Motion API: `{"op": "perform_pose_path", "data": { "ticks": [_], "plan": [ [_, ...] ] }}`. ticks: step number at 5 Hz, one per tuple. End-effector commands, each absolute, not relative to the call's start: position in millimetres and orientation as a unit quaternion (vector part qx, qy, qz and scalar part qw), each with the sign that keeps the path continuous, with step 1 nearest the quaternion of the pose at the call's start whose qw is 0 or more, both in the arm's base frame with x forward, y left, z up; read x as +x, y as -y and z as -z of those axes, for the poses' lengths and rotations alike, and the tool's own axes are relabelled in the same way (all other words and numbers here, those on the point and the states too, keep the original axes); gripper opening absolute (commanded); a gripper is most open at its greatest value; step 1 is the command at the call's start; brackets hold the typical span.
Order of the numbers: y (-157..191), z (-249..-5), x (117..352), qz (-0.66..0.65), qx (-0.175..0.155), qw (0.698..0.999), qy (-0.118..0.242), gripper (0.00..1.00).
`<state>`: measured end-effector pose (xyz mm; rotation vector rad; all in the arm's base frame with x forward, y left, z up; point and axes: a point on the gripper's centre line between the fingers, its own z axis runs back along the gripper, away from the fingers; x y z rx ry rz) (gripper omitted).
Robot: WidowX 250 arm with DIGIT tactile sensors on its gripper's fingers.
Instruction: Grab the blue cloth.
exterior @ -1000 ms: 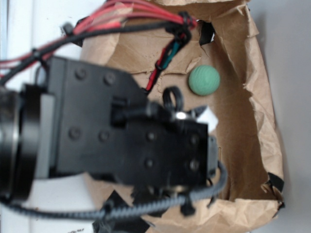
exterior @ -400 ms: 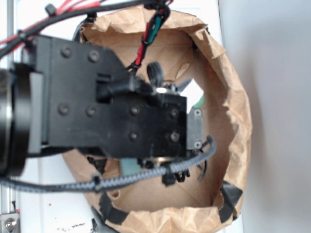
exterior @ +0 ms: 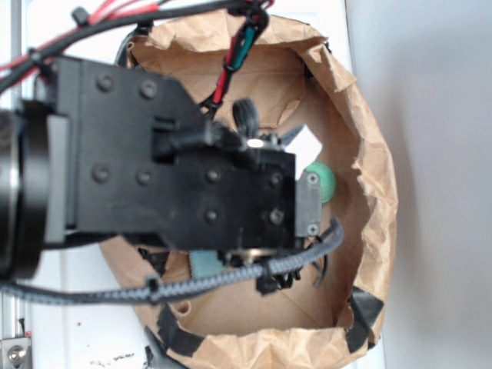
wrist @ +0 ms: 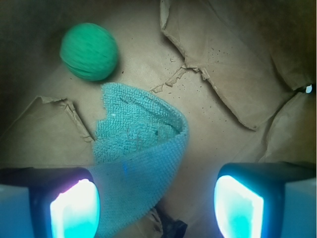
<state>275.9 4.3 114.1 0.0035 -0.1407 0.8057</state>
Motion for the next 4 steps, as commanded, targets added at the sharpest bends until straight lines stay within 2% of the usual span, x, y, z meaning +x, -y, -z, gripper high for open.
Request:
{"op": "perform_pose_path", "data": {
  "ticks": [1, 2, 3, 4],
  "plan": [
    [-10.5, -132.1, 269.6, -0.392, -0.011, 0.915, 0.095, 1.00],
    [-10.1, -123.5, 261.8, -0.373, -0.031, 0.923, 0.085, 1.00],
    [-5.1, -109.9, 257.0, -0.377, -0.055, 0.920, 0.091, 1.00],
    [1.3, -94.3, 258.6, -0.374, -0.046, 0.921, 0.096, 1.00]
  ]
}}
